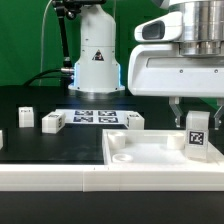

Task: Assemble one leg

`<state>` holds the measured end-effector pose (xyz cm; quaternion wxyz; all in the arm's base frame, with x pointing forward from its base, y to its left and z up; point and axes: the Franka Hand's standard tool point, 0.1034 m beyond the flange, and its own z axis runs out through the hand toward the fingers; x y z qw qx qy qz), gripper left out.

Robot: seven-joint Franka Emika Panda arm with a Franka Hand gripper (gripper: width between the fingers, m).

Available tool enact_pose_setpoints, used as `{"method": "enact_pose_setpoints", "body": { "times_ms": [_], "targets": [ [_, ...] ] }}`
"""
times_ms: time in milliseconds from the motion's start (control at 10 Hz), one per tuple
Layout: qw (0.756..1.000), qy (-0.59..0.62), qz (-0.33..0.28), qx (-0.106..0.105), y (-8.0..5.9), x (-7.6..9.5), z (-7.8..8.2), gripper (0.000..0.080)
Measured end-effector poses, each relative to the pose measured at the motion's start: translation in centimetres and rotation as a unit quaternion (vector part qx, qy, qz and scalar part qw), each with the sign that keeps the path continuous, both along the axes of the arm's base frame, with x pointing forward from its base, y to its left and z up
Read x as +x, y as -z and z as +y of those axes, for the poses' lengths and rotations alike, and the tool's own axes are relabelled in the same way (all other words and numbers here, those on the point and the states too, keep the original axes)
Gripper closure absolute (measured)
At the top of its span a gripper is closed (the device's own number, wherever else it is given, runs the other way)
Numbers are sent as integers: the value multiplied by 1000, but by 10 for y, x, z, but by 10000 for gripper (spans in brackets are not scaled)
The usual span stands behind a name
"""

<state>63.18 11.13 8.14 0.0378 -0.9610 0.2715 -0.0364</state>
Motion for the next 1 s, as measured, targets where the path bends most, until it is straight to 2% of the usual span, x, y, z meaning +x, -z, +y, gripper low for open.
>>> {"method": "enact_pose_setpoints", "body": {
  "times_ms": [100, 400, 700, 900, 1000],
  "targets": [
    [999, 48, 3, 3, 0, 0, -1, 508],
    [971, 241, 12, 6, 1, -4, 0, 508],
    [928, 371, 20, 13, 2, -6, 1, 507],
    [896, 443, 29, 26, 2, -8, 3, 507],
    [891, 451, 31, 27, 2, -8, 3, 507]
  ]
}}
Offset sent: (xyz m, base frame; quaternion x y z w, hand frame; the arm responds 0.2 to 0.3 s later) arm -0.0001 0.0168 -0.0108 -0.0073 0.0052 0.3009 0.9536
